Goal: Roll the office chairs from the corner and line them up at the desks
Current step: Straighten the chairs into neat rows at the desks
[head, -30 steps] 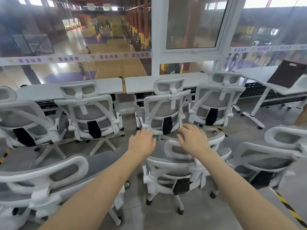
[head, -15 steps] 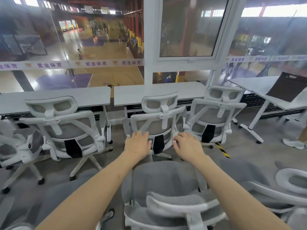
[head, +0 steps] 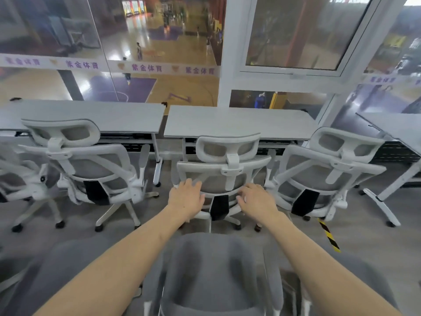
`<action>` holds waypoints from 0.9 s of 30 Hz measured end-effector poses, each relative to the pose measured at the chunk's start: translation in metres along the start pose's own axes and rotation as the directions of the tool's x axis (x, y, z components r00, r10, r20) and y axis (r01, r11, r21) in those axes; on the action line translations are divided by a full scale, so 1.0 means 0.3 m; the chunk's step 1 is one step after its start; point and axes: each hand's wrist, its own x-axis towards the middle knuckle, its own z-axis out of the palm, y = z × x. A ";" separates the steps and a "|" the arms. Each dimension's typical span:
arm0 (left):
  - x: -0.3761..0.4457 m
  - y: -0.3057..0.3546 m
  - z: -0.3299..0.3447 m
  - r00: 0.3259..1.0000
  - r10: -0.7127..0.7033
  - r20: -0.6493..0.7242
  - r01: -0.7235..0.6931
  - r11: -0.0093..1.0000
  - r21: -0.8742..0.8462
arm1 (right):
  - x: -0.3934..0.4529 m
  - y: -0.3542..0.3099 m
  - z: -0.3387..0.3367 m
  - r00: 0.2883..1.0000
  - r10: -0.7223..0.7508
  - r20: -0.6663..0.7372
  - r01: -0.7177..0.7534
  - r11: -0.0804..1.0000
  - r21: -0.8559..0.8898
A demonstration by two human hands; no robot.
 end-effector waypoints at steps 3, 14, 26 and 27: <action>0.134 0.043 0.039 0.997 -0.061 0.056 0.062 0.998 -0.015 | 0.158 0.106 0.031 0.997 -0.038 0.061 0.039 0.999 -0.007; 0.590 0.085 0.179 0.981 -0.110 0.157 0.111 0.994 0.008 | 0.575 0.438 0.213 0.982 -0.018 0.190 0.026 0.999 -0.037; 0.716 0.018 0.210 0.971 -0.100 0.216 0.113 0.992 -0.052 | 0.743 0.511 0.260 0.971 -0.013 0.237 0.020 0.999 -0.029; 0.730 0.010 0.211 0.971 -0.102 0.217 0.116 0.992 -0.049 | 0.759 0.507 0.255 0.968 -0.013 0.251 0.020 0.999 -0.026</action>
